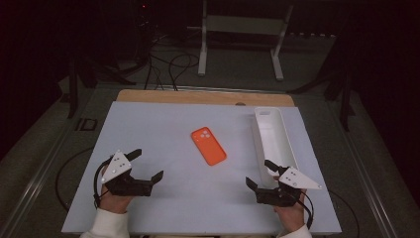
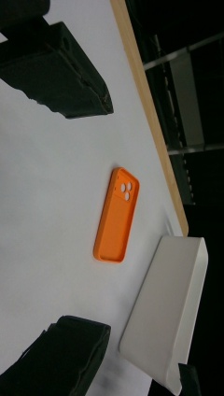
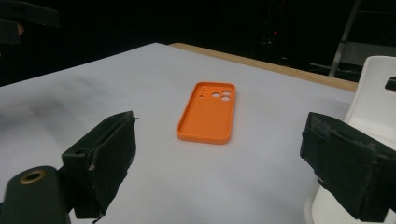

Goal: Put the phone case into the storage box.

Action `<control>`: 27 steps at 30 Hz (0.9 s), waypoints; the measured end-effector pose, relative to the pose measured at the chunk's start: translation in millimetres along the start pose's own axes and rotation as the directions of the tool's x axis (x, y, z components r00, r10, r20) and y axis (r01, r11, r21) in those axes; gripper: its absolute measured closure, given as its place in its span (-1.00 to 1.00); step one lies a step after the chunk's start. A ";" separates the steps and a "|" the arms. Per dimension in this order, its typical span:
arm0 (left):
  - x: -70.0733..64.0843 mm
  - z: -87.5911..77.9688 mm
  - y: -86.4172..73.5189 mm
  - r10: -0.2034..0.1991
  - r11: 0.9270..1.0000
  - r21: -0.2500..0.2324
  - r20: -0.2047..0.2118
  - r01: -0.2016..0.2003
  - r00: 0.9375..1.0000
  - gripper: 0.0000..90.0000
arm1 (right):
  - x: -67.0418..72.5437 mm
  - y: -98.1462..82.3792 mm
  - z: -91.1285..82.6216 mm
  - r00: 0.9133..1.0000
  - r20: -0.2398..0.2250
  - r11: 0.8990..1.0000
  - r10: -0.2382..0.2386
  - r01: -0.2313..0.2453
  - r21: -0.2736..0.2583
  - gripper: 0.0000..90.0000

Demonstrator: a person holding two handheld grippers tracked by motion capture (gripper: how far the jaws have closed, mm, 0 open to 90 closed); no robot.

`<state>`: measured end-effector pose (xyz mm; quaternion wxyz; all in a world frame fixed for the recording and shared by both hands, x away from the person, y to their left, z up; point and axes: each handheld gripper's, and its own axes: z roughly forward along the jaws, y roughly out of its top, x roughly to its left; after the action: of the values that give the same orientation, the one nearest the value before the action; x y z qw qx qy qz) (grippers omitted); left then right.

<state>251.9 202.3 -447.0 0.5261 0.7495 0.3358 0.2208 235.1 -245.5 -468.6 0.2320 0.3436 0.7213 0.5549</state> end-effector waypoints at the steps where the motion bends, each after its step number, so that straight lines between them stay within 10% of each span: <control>1: 0.0 2.1 1.0 0.001 1.000 0.002 0.001 -0.001 1.000 -1.00 | -0.3 0.0 -0.1 1.000 0.002 1.000 -0.001 0.001 -0.002 -0.77; 27: 1.4 31.5 15.0 0.009 0.999 0.042 0.023 -0.010 1.000 -1.00 | 1.2 0.3 -0.5 1.000 0.003 1.000 -0.013 0.013 0.004 -0.77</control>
<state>278.5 179.8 -444.0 0.5130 0.7644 0.3309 0.2074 234.0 -244.9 -468.1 0.2358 0.3403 0.7242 0.5515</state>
